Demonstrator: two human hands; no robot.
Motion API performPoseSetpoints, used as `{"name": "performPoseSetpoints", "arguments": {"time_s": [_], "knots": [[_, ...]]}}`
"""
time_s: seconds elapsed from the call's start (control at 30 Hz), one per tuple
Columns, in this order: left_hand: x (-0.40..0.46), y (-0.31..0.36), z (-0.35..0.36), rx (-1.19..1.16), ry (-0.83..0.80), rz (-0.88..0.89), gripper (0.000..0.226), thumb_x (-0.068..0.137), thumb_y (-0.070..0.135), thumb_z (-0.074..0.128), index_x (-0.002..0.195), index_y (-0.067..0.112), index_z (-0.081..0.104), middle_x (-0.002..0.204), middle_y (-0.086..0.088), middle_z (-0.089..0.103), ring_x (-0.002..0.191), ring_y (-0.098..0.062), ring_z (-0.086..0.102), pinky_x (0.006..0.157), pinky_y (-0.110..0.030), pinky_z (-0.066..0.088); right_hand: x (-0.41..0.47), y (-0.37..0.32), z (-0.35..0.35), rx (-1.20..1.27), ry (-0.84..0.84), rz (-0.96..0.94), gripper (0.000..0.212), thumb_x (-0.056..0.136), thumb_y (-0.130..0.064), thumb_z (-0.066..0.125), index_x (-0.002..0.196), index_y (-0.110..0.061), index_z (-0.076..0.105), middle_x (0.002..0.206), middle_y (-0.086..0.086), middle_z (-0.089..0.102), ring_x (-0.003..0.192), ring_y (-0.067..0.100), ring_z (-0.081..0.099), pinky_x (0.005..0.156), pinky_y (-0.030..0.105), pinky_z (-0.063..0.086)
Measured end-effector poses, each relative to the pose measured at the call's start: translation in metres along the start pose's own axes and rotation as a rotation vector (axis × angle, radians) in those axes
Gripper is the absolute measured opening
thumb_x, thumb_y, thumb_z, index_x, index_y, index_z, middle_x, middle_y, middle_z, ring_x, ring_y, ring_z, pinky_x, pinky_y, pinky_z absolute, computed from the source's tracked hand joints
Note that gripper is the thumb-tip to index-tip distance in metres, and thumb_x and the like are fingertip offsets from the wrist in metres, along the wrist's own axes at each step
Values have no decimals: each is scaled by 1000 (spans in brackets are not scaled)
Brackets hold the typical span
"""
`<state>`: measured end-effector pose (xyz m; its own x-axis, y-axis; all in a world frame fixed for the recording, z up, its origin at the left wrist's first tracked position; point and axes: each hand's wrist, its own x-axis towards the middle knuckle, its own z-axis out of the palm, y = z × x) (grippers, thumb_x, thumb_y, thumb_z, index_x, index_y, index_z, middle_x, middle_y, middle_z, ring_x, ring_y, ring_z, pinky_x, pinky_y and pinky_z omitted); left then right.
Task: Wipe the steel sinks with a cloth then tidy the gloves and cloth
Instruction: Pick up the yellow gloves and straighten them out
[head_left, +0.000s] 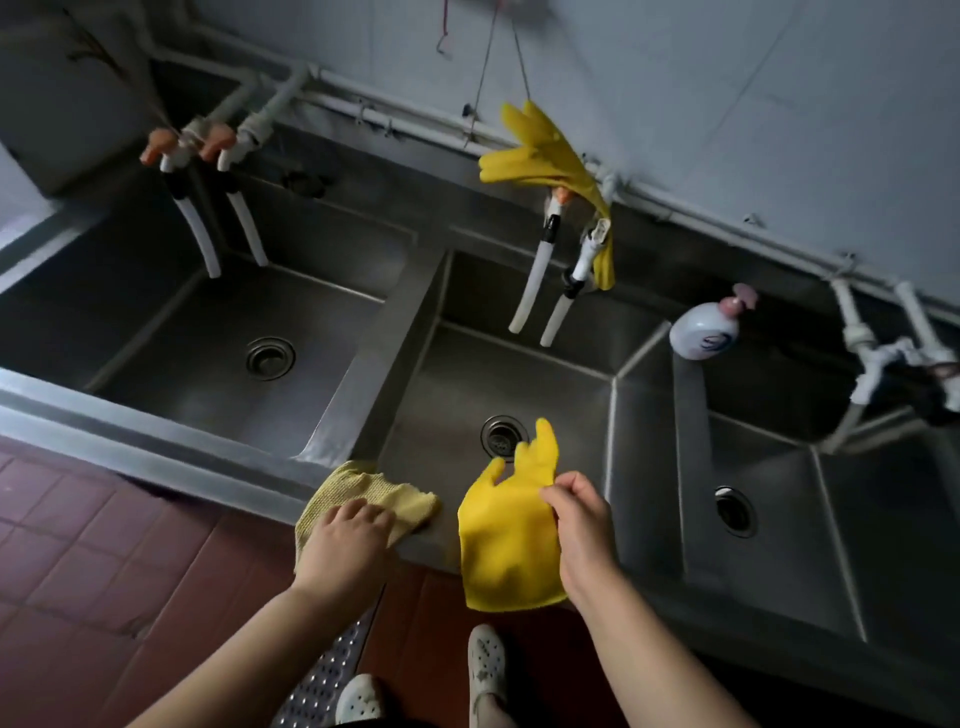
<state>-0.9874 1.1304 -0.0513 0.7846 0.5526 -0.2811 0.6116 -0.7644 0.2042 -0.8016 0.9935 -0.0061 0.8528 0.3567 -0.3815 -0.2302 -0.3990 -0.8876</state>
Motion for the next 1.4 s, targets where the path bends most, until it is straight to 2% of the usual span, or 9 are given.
{"name": "performPoseSetpoints", "arguments": {"time_s": [0.1, 0.27, 0.4, 0.5, 0.67, 0.8, 1.03, 1.23, 1.4], "knots": [[16, 24, -24, -254, 38, 17, 41, 95, 46, 41, 131, 27, 50, 132, 5, 55, 125, -15, 46, 99, -28, 37, -7, -26, -16, 12, -89, -140, 16, 67, -23, 61, 58, -22, 48, 57, -3, 39, 64, 15, 36, 61, 34, 27], [37, 68, -81, -1522, -311, -147, 34, 92, 47, 45, 106, 23, 64, 110, -4, 68, 106, -21, 62, 87, -29, 47, -6, -61, -35, 77, -154, -324, 14, 64, -19, 58, 56, -21, 47, 55, -8, 38, 58, 5, 36, 59, 32, 26], [58, 91, -110, -1829, -391, -325, 37, 93, 39, 51, 108, 8, 66, 93, -13, 72, 87, -26, 67, 68, -33, 52, 4, -78, -41, 77, -165, -342, 15, 63, -21, 59, 56, -21, 46, 56, -4, 38, 59, 8, 37, 61, 34, 28], [76, 96, -125, -1937, -237, -467, 30, 92, 23, 58, 110, -2, 61, 90, -17, 65, 82, -27, 61, 67, -36, 51, 20, -88, -42, 11, -162, -338, 13, 67, -24, 60, 58, -23, 51, 55, -5, 43, 56, 6, 41, 56, 27, 34], [109, 87, -151, -2011, -167, -528, 34, 90, 18, 59, 117, -1, 53, 115, -21, 58, 106, -34, 56, 89, -44, 46, 65, -106, -36, -162, -244, -375, 20, 83, -17, 61, 66, -25, 56, 56, -9, 50, 56, 8, 47, 54, 22, 41], [132, 76, -173, -2015, -84, -497, 30, 92, 17, 53, 119, 4, 53, 119, -21, 58, 101, -35, 59, 70, -42, 48, 110, -144, -27, -341, -282, -504, 22, 80, -47, 60, 75, -25, 60, 65, -5, 61, 61, 9, 57, 58, 28, 47], [153, 56, -197, -1929, 210, -473, 13, 93, 11, 49, 101, 12, 60, 104, -20, 64, 91, -35, 60, 71, -45, 50, 224, -255, 8, -411, -111, -801, 13, 89, -27, 58, 76, -26, 60, 68, -7, 62, 58, 6, 59, 51, 25, 50], [160, 51, -197, -1923, 353, -560, 13, 94, 17, 49, 98, 13, 60, 97, -16, 65, 85, -32, 60, 62, -40, 49, 318, -304, 46, -794, -112, -824, 27, 95, -28, 48, 118, -18, 56, 120, 2, 61, 108, 22, 56, 96, 46, 44], [164, 62, -190, -1957, 381, -596, 15, 93, 19, 52, 102, 11, 60, 98, -18, 65, 89, -35, 60, 64, -41, 51, 345, -310, 59, -955, -105, -782, 35, 95, -38, 47, 123, -18, 54, 123, 7, 61, 112, 29, 55, 95, 43, 44]]}}
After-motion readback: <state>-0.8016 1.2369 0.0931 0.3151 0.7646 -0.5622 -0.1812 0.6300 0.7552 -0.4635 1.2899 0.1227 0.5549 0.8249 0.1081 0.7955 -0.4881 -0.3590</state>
